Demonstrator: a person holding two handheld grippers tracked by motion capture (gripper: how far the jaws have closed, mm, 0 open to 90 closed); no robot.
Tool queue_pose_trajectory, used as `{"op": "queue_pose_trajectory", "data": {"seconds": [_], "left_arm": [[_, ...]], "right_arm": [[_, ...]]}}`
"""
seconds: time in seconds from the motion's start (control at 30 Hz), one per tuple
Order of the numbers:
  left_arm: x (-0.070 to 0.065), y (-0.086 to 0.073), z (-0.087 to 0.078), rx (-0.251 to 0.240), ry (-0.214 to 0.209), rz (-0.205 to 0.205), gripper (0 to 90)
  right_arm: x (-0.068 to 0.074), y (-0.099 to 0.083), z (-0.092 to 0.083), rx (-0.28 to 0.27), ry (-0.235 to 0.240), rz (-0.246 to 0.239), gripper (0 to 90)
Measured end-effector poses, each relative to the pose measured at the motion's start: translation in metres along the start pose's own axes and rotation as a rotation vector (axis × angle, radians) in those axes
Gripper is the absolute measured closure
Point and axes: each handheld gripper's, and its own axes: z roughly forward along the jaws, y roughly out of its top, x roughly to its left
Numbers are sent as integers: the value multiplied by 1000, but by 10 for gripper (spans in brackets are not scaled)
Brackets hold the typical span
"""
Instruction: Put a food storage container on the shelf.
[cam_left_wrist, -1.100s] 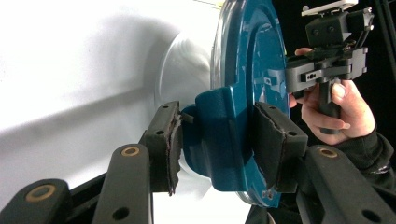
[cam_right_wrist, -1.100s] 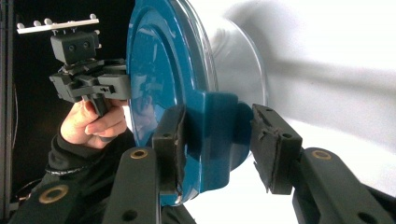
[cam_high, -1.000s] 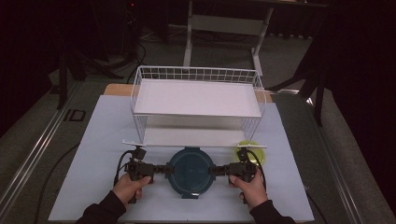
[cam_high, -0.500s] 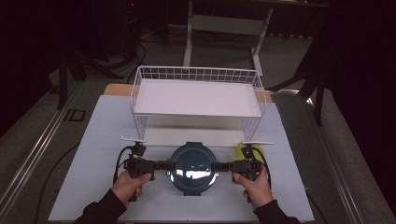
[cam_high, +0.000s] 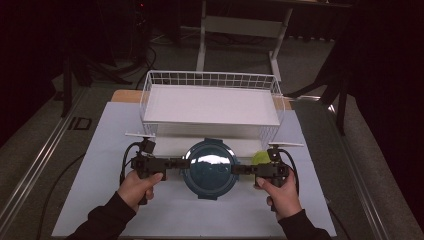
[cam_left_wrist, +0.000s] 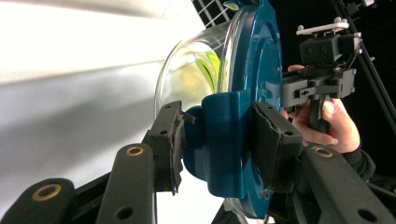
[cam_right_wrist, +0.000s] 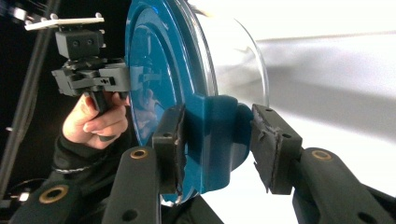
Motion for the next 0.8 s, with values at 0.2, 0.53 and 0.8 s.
{"op": "queue_pose_trajectory", "data": {"seconds": [0.2, 0.53, 0.8], "left_arm": [[-18, 21, -6, -18, 1, 32, 570], [-39, 56, -12, -55, -4, 59, 571], [-48, 86, -15, -101, -5, 72, 571]], "right_arm": [[14, 13, -12, -34, 10, -20, 569], [36, 46, -31, -92, 22, -48, 570], [51, 78, -42, -125, 13, -63, 570]]}}
